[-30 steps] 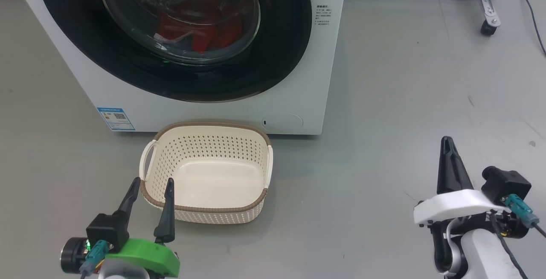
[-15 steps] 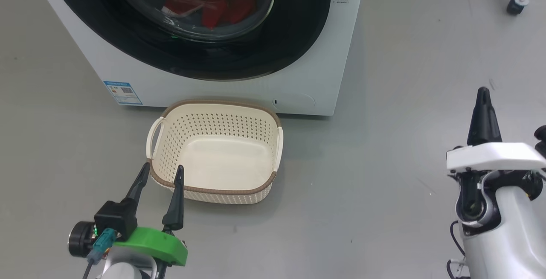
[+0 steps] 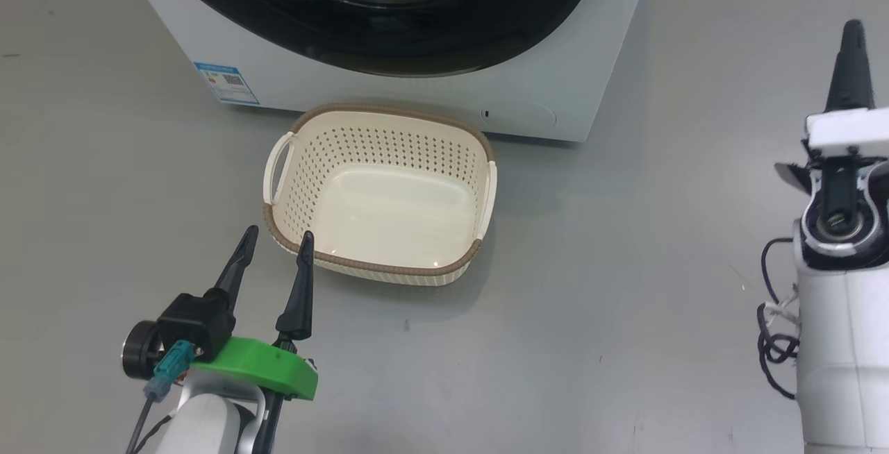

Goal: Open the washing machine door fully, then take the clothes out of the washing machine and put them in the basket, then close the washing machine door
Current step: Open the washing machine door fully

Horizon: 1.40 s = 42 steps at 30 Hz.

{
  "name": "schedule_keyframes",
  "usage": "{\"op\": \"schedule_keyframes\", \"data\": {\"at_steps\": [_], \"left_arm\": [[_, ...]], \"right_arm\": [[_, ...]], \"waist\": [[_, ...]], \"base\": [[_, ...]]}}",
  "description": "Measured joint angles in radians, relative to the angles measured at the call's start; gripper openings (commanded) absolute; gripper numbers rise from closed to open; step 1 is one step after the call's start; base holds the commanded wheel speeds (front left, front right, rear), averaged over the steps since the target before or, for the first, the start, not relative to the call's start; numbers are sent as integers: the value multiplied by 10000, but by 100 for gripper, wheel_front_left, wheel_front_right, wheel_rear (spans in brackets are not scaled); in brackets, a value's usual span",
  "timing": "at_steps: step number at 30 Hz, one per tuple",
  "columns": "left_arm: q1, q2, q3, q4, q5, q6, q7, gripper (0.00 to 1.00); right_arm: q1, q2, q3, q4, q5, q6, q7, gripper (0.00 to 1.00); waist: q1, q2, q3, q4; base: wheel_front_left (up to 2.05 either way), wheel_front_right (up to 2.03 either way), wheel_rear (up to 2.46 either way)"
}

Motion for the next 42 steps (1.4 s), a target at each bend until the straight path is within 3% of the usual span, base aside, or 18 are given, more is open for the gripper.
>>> {"op": "schedule_keyframes", "data": {"at_steps": [3,11,19,42], "left_arm": [[-115,0,0,-27,-33,2,0,100],[-537,-17,-17,-121,-94,2,-2,100],[-1081,-42,-318,-240,-387,-38,-2,100],[-1979,-132,-692,-205,-1001,-75,-2,100]], "right_arm": [[-593,-27,-288,15,644,-190,290,0],[-1978,-52,-207,245,955,-788,1093,0],[-3482,-105,-102,529,1127,-1058,1549,0],[-6125,-345,-121,2305,1553,-1250,2941,0]], "waist": [[0,0,251,157],[0,0,942,548],[0,0,1680,895],[1,0,2874,1945]], "base": [[0,0,0],[0,0,0],[0,0,0],[0,0,0]]}}
